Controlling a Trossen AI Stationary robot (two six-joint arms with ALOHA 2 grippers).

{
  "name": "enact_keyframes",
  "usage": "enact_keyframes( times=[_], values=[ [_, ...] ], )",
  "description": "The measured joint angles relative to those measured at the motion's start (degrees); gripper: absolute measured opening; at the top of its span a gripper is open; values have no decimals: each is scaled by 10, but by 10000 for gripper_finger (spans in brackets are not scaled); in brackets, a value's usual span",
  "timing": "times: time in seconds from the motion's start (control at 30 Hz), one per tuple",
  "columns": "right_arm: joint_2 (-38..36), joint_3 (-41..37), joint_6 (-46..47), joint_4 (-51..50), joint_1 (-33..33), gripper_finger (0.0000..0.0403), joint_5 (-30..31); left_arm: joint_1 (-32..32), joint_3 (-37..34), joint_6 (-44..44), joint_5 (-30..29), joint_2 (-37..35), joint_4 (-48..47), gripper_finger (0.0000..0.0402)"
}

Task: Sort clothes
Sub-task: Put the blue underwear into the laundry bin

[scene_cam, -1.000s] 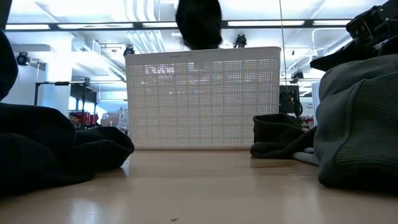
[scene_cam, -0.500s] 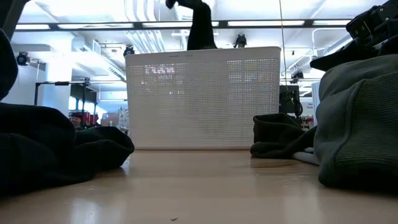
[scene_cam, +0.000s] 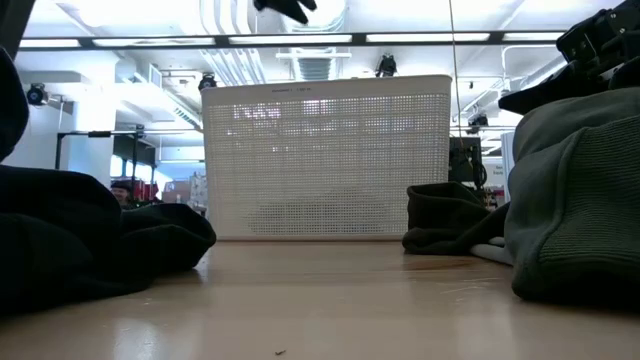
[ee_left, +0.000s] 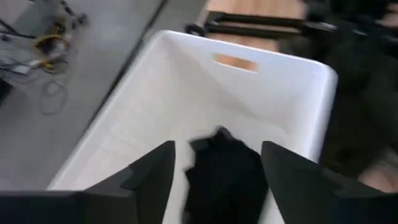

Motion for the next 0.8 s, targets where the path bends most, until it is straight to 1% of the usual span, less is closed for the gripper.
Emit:
enact_keyframes(
  times=[0.13,0.23,0.33,0.5,0.67,0.8],
  values=[
    [0,0,0,0,0,0,0,-71,30,-45,-19,-1,-89,239],
    [0,0,0,0,0,0,0,-136,33,-87,-38,-1,-141,227],
    [0,0,0,0,0,0,0,-199,26,-149,-43,-1,-168,214],
    [0,0,0,0,0,0,0,-289,-3,-263,-43,-1,-172,202],
    [0,0,0,0,0,0,0,-359,-49,-378,-43,-1,-176,203],
    [0,0,0,0,0,0,0,-401,-106,-454,-13,-1,-182,211]
  ],
)
